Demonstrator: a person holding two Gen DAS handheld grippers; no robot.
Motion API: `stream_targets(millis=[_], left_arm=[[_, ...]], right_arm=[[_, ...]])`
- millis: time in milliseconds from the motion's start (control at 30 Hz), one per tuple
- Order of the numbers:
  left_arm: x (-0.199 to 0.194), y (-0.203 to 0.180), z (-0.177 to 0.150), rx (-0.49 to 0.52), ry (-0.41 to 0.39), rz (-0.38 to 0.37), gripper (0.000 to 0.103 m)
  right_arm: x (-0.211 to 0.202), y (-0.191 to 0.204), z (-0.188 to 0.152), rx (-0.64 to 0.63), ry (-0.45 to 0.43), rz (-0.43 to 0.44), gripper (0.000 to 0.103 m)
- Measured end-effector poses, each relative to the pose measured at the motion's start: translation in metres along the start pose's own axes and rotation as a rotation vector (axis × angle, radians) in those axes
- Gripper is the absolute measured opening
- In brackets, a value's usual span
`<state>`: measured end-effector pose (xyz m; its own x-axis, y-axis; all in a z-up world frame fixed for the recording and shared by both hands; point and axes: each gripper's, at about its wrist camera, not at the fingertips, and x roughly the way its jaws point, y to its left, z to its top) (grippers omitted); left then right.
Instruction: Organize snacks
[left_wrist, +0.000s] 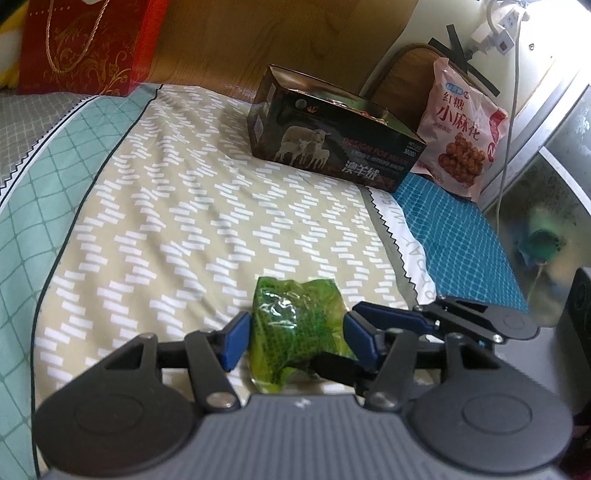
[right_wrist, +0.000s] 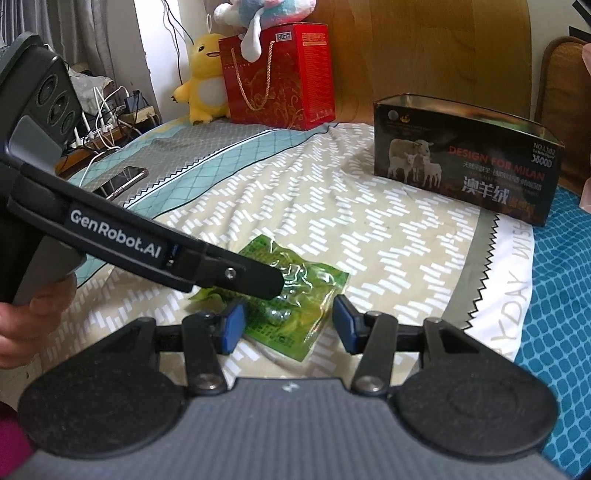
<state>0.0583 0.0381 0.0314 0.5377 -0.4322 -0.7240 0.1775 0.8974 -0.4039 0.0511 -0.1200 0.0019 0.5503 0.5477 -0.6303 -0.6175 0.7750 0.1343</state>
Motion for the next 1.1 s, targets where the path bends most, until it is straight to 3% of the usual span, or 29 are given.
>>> stream_targets(millis=[1100], left_arm=[[0.0042,-0.0097,0.0030,0.032,0.003,0.098,0.037]], right_arm=[[-0.0049,-0.0004,-0.0061,0.010,-0.041,0.020,0.056]])
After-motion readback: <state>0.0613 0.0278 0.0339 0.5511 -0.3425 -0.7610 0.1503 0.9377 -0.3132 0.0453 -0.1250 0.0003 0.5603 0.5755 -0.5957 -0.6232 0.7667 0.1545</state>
